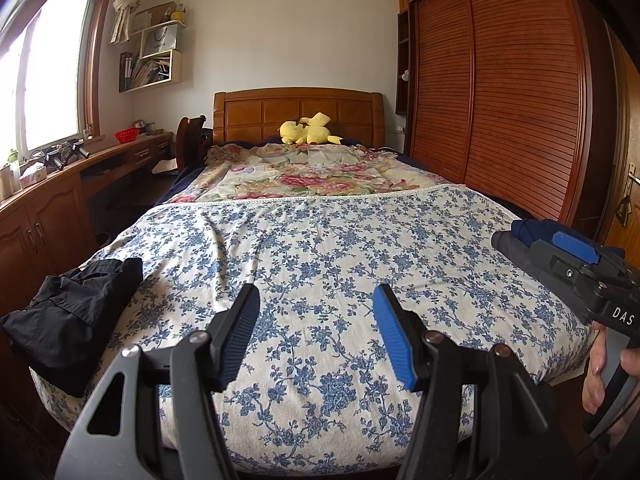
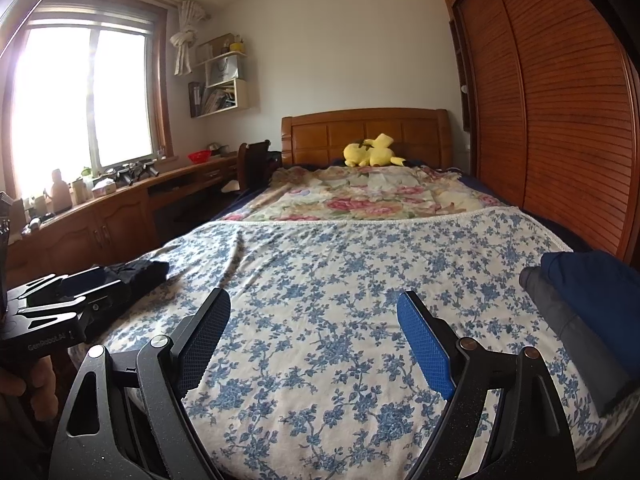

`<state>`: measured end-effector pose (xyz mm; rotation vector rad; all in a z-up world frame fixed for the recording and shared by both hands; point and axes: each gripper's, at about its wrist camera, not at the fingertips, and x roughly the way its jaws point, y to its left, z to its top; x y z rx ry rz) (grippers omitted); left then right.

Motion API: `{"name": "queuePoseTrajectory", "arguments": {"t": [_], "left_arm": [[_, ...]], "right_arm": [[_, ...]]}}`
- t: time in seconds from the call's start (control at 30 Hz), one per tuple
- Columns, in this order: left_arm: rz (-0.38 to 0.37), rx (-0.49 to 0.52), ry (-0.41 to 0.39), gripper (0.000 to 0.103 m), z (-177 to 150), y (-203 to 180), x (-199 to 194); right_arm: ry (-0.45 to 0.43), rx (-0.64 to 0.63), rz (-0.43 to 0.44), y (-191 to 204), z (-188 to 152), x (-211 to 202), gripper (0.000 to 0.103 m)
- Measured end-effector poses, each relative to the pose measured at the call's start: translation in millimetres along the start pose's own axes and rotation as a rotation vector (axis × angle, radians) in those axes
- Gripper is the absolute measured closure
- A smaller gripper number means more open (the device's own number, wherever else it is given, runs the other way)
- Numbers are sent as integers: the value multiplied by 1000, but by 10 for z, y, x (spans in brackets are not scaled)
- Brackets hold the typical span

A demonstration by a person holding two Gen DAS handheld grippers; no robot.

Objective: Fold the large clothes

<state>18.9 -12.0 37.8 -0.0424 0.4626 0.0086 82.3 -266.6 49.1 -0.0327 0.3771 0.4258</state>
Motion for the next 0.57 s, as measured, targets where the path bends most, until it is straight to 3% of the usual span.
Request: {"name": "queuePoseTrajectory", "arguments": {"t": [0.57], "left_arm": [[-2, 0, -1, 45, 1, -3, 0]], "right_arm": [[-1, -1, 0, -11, -15, -8, 16]]}}
